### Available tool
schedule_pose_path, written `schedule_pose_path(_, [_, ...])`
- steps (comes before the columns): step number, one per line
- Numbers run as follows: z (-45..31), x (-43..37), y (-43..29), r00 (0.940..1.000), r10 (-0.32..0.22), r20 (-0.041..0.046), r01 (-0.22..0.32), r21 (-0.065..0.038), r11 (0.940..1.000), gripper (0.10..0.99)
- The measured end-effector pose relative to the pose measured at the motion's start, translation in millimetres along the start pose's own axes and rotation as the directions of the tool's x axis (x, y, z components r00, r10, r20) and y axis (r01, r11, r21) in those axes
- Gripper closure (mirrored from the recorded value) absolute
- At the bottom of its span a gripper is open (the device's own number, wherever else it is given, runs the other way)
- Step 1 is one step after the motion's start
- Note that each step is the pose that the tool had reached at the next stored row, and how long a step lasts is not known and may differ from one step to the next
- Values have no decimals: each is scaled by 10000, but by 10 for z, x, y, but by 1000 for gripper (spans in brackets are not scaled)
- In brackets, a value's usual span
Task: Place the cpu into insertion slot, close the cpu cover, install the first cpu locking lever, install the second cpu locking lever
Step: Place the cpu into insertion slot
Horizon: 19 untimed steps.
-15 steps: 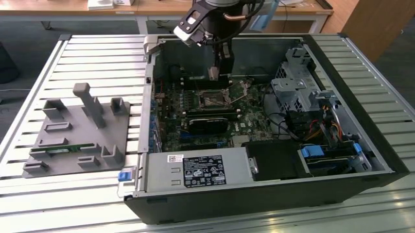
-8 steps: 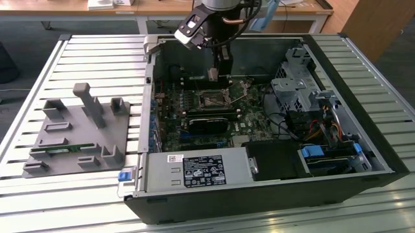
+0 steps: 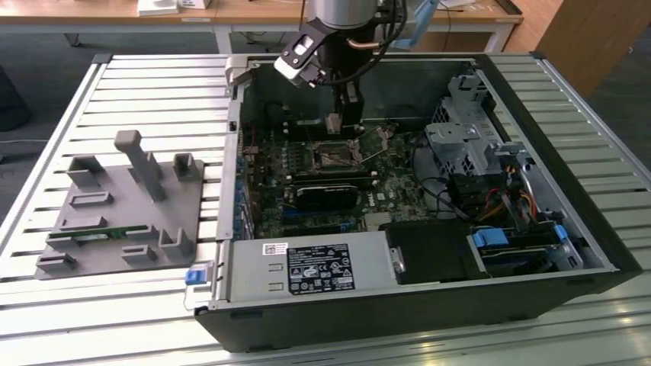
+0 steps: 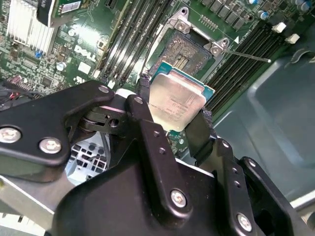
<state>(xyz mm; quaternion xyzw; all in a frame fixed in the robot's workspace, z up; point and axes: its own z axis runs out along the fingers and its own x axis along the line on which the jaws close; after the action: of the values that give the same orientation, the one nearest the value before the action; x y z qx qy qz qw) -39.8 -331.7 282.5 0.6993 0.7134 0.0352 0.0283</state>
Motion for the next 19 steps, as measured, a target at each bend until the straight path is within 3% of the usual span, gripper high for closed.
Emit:
schedule_pose_path(8, [54, 54, -4, 10000, 0, 2, 0, 1, 10000, 549])
schedule_pose_path(19, [248, 73, -21, 10000, -1, 1, 1, 0, 10000, 549])
